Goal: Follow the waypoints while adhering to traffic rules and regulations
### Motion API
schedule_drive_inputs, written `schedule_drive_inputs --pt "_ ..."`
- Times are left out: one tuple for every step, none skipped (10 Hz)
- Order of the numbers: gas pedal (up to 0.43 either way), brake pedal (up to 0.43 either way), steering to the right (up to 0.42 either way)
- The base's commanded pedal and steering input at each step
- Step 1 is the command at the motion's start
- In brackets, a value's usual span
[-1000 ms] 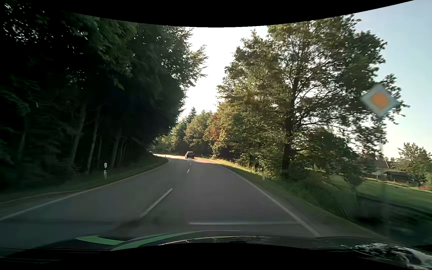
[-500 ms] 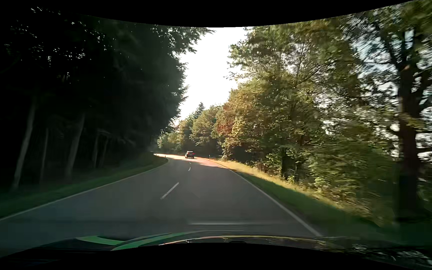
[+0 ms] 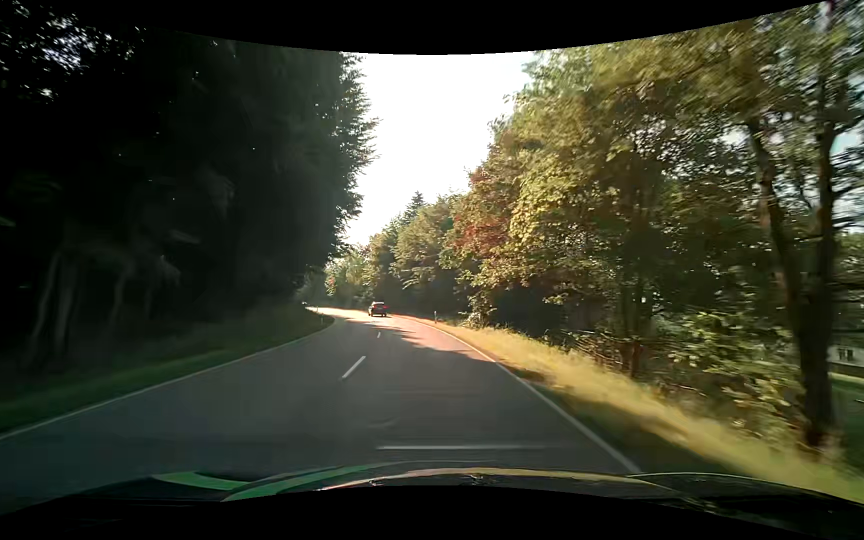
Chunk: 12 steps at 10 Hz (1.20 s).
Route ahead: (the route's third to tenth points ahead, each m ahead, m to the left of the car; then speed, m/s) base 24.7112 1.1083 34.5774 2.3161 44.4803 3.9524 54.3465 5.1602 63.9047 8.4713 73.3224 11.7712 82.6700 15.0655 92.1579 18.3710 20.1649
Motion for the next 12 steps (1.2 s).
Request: schedule_drive_inputs --pt "0.189 0.0 -0.024" --pt "0.189 0.0 -0.024" --pt "0.189 0.0 -0.025" --pt "0.189 0.0 -0.025" --pt "0.189 0.0 -0.025" --pt "0.189 0.0 -0.026" --pt "0.189 0.0 -0.025" --pt "0.189 0.0 -0.026" --pt "0.189 0.0 -0.025" --pt "0.189 0.0 -0.027" --pt "0.189 0.0 -0.028" --pt "0.189 0.0 -0.028"
